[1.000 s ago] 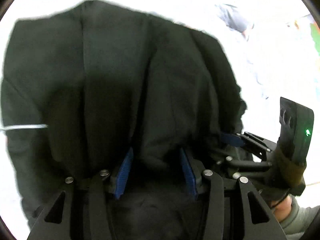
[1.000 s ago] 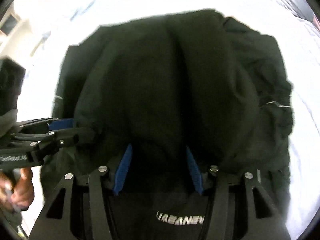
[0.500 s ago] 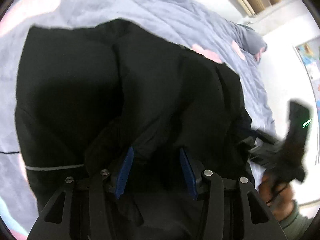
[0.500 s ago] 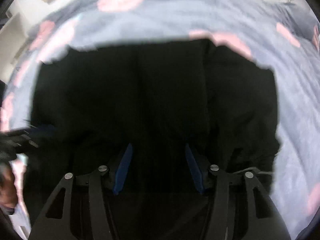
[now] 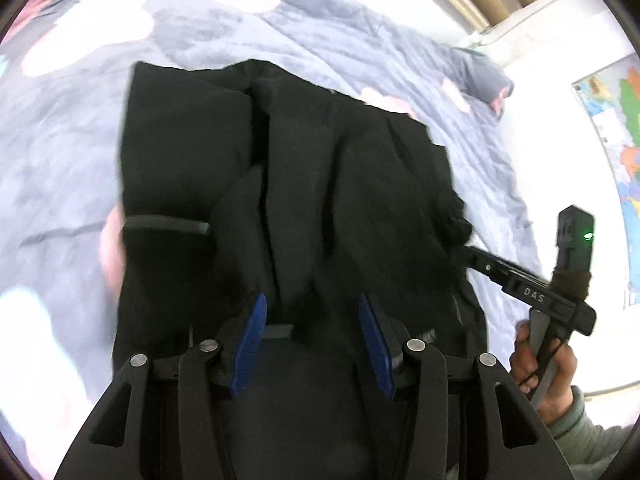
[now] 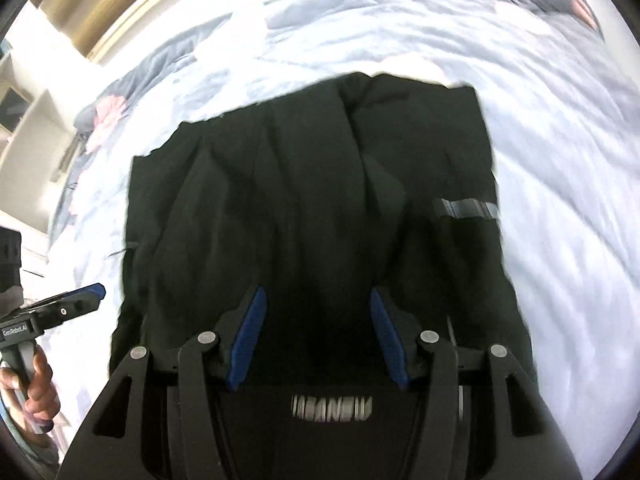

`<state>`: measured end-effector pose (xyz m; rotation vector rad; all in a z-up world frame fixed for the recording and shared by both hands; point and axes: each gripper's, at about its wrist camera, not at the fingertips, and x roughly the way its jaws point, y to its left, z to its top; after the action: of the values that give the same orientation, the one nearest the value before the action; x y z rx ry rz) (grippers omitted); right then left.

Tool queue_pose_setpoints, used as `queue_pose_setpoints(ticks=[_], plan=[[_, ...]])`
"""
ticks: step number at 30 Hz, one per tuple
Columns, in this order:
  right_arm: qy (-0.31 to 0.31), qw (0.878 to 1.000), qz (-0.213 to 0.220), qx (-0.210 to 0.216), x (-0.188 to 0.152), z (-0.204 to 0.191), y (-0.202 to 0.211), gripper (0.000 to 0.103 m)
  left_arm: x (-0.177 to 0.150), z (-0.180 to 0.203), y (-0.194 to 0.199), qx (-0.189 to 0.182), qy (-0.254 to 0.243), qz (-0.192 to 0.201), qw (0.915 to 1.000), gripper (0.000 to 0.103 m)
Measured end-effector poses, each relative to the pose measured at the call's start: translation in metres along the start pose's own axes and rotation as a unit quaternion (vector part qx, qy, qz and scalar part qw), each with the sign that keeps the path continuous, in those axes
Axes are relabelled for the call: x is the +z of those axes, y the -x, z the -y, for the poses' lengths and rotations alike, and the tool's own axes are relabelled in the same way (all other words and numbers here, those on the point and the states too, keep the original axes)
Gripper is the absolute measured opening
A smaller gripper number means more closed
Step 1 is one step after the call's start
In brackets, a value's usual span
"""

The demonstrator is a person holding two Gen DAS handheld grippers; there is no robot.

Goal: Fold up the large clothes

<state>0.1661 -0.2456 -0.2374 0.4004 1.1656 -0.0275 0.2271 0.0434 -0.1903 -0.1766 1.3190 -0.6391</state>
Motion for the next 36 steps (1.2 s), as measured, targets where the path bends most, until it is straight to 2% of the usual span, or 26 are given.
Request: queue_pose_setpoints(ticks=[8,12,17,25,31,36], plan=[[-0.013,1.0,-0.003,-0.027,-0.083,0.024,0.07,0.058,-0.102,-0.005,0.084,0.022,0.032,0.046,0.9982,0.05],[-0.015,0.999,0.016,-0.042,-0.11,0.032,0.104,0.059,-0.133,-0.014,0.104,0.015,0.054,0.065,0.9963,0.051],[-0.016,0.998,0.032,-0.056,-0.138,0.035,0.133,0.062,-0.16,-0.019,0.106,0.018,0.081,0.064,0.9945,0.052],[0.018,0.994,0.041,-0.102,-0.173,0.026,0.164,0.062,-0.187,-0.009,0.1,0.012,0.083,0.052,0.9951,0.052],[0.035,0.99,0.046,-0.127,-0.192,0.025,0.173,0.064,-0.203,-0.003,0.089,0.026,0.076,0.026,0.9964,0.052],[0.024,0.991,0.033,-0.126,-0.206,0.036,0.167,0.064,-0.216,-0.004,0.079,0.03,0.081,0.01,0.9962,0.052]])
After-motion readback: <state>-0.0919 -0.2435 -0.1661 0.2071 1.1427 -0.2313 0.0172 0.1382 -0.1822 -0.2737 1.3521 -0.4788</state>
